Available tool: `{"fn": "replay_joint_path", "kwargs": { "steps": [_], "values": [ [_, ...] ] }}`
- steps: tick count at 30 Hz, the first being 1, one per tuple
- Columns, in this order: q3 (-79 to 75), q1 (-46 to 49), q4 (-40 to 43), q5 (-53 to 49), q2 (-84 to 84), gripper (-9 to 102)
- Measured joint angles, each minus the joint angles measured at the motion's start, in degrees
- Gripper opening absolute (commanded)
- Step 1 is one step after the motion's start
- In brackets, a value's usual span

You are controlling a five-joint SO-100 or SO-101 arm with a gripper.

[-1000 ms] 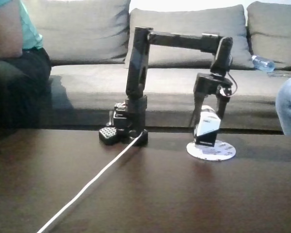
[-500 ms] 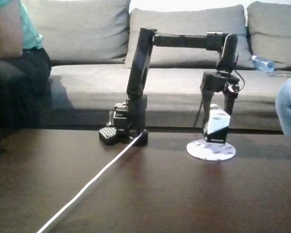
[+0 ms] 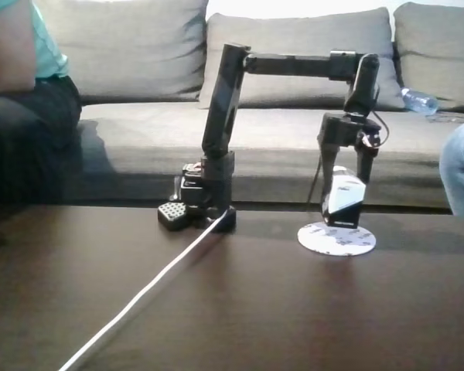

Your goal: Grasp a servo box and put it on the zirlivani.

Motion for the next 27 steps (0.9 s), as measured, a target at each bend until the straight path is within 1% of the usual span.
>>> {"fn": "replay_joint_path", "kwargs": {
  "steps": [9, 14, 27],
  "values": [
    [0.0, 0.2, 0.0, 0.0, 0.0, 21],
    [0.0, 0.2, 0.2, 0.0, 0.0, 26],
    [-0.1, 0.2, 0.4, 0.0, 0.0, 26]
  ]
}}
